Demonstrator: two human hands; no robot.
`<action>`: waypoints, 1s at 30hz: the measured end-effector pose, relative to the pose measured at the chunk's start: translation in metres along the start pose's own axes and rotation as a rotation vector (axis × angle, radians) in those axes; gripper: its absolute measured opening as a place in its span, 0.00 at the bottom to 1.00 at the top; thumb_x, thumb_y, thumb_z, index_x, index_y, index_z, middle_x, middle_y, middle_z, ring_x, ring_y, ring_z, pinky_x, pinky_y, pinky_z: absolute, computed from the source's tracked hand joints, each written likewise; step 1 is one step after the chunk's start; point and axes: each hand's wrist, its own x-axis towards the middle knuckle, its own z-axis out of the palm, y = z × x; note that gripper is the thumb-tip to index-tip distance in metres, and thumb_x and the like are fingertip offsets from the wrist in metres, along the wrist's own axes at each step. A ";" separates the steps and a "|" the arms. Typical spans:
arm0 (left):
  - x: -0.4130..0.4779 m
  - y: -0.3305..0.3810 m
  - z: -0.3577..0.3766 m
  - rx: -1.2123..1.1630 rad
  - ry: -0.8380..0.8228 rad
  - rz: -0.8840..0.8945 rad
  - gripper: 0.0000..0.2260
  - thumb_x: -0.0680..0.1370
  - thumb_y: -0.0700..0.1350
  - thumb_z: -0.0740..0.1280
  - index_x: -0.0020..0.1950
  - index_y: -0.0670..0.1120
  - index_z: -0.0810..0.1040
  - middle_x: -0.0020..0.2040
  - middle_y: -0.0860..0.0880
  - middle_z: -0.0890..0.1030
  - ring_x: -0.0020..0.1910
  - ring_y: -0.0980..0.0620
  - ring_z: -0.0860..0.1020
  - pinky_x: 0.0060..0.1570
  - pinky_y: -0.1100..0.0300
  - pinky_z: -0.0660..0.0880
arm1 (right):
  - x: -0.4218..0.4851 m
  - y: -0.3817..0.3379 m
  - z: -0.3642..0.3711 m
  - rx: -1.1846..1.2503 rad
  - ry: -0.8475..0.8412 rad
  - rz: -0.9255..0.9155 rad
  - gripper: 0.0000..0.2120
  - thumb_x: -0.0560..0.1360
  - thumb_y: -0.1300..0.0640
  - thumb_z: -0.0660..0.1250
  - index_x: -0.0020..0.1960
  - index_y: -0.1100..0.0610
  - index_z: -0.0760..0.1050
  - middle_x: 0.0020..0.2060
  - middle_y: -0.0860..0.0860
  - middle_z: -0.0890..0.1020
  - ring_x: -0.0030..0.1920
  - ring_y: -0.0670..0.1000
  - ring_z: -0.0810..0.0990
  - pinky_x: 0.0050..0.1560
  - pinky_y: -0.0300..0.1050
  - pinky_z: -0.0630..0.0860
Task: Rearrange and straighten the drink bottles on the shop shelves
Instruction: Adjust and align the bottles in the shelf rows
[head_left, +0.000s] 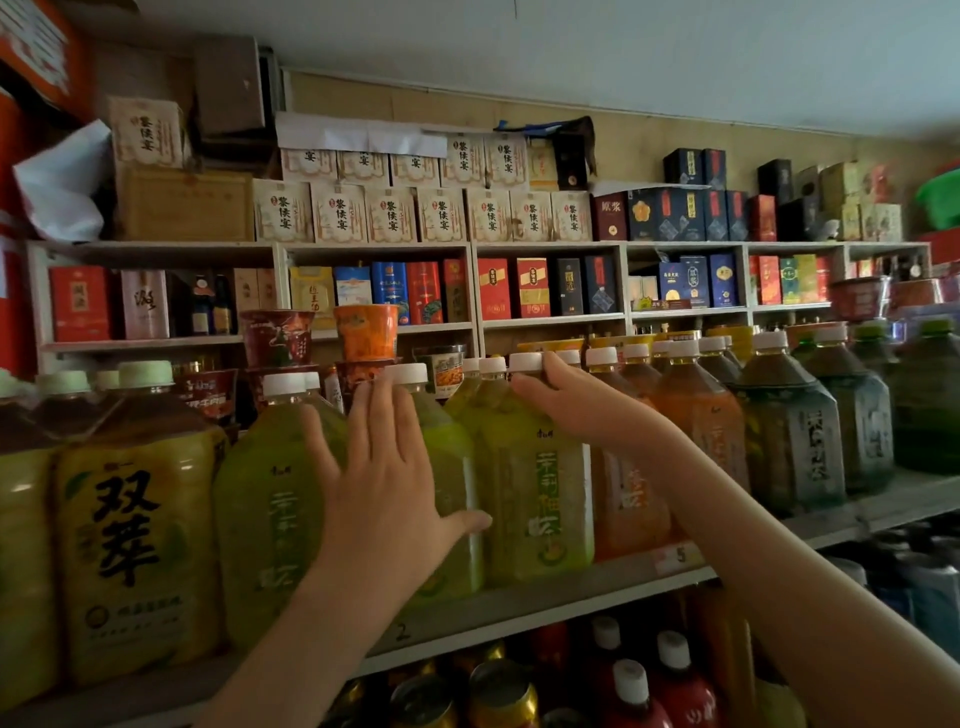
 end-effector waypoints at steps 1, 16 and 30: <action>-0.001 0.006 -0.001 -0.015 0.008 0.022 0.58 0.59 0.80 0.51 0.74 0.41 0.38 0.75 0.41 0.39 0.75 0.42 0.43 0.66 0.34 0.31 | 0.001 0.000 0.000 0.003 -0.005 -0.007 0.20 0.81 0.46 0.54 0.65 0.59 0.63 0.47 0.50 0.77 0.44 0.47 0.78 0.44 0.41 0.77; 0.022 0.087 0.005 0.120 -0.084 0.005 0.61 0.62 0.76 0.60 0.61 0.45 0.13 0.71 0.44 0.25 0.70 0.45 0.27 0.55 0.36 0.21 | 0.007 0.054 -0.052 -0.124 0.220 -0.384 0.25 0.78 0.49 0.61 0.72 0.51 0.60 0.70 0.49 0.64 0.68 0.52 0.67 0.65 0.55 0.70; 0.062 0.170 0.012 0.094 -0.114 -0.034 0.44 0.64 0.73 0.63 0.71 0.48 0.62 0.68 0.54 0.70 0.71 0.52 0.62 0.67 0.41 0.33 | 0.021 0.115 -0.085 -0.469 -0.231 -0.396 0.48 0.72 0.42 0.68 0.76 0.56 0.40 0.56 0.54 0.78 0.56 0.56 0.77 0.56 0.51 0.76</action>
